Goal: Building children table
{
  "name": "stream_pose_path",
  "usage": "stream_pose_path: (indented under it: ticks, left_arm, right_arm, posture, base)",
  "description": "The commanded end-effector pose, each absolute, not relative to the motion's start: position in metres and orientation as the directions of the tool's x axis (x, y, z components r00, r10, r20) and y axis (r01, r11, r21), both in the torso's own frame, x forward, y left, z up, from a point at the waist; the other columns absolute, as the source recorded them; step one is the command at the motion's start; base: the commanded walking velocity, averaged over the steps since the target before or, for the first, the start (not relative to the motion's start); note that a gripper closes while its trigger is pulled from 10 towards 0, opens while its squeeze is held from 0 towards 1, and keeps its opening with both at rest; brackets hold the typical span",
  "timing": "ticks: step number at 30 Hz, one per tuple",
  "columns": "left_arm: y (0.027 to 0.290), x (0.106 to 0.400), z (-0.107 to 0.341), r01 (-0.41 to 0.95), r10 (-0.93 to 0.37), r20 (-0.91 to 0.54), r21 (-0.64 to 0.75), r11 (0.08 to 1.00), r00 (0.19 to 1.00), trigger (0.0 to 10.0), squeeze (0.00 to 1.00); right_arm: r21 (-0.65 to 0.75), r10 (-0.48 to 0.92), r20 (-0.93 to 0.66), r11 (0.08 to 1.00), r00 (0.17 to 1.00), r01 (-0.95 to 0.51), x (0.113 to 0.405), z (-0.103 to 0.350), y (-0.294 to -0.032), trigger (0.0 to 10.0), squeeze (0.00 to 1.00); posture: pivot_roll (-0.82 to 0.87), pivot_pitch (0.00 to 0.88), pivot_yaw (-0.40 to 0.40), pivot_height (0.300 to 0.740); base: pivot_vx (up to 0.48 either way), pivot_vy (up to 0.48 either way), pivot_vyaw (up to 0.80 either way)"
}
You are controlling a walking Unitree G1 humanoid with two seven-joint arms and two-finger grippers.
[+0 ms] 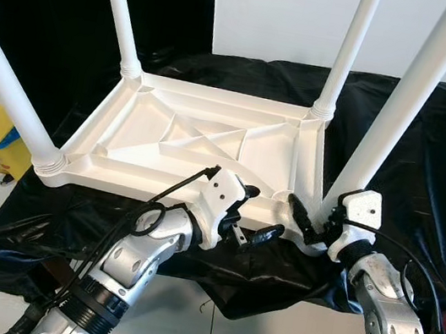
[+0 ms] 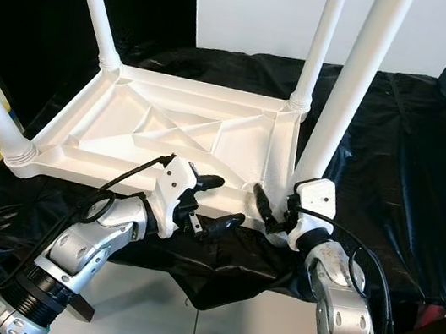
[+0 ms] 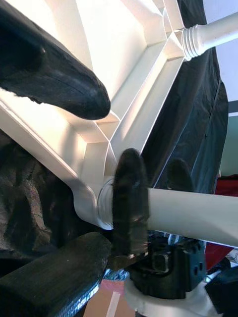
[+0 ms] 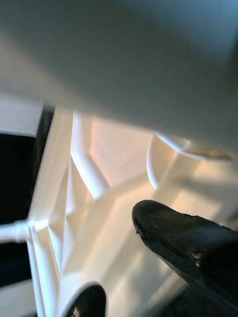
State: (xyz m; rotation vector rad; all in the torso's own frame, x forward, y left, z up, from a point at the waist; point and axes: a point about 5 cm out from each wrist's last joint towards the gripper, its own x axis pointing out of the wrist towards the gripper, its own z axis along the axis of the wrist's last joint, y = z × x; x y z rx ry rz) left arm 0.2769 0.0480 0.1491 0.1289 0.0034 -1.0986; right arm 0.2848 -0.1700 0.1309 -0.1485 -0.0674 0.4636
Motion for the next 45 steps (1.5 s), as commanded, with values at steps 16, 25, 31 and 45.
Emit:
stream_pose_path:
  ticks: [16, 25, 31, 45]
  left_arm:
    - [0.048, 0.274, 0.151, 0.899, -0.898, -0.076, 0.110, 0.424, 0.433, 10.0, 0.00]
    - [0.046, 0.272, 0.150, 0.903, -0.901, -0.078, 0.103, 0.418, 0.426, 10.0, 0.00]
    - [0.046, 0.271, 0.148, 0.901, -0.899, -0.079, 0.095, 0.423, 0.430, 10.0, 0.00]
    - [0.046, 0.270, 0.147, 0.901, -0.899, -0.084, 0.098, 0.422, 0.430, 10.0, 0.00]
  right_arm:
    - [-0.165, 0.481, -0.047, 0.861, 0.875, -0.482, 0.283, 0.116, -0.177, 0.0, 0.00]
    - [-0.127, 0.363, -0.037, 0.922, 0.931, -0.365, 0.278, 0.113, -0.181, 10.0, 0.00]
    - [-0.101, 0.194, -0.015, 0.976, 0.981, -0.195, 0.277, 0.110, -0.179, 10.0, 0.00]
    - [0.003, -0.122, -0.046, 0.992, 0.991, 0.122, 0.272, 0.099, -0.163, 10.0, 0.00]
  posture:
    - [-0.15, 0.036, 0.032, 0.740]
    - [-0.15, 0.047, 0.029, 0.740]
    - [-0.15, 0.051, 0.017, 0.740]
    - [-0.15, 0.025, 0.013, 0.740]
  base:
    - [0.000, 0.000, 0.00]
    - [0.000, 0.000, 0.00]
    - [0.000, 0.000, 0.00]
    - [0.000, 0.000, 0.00]
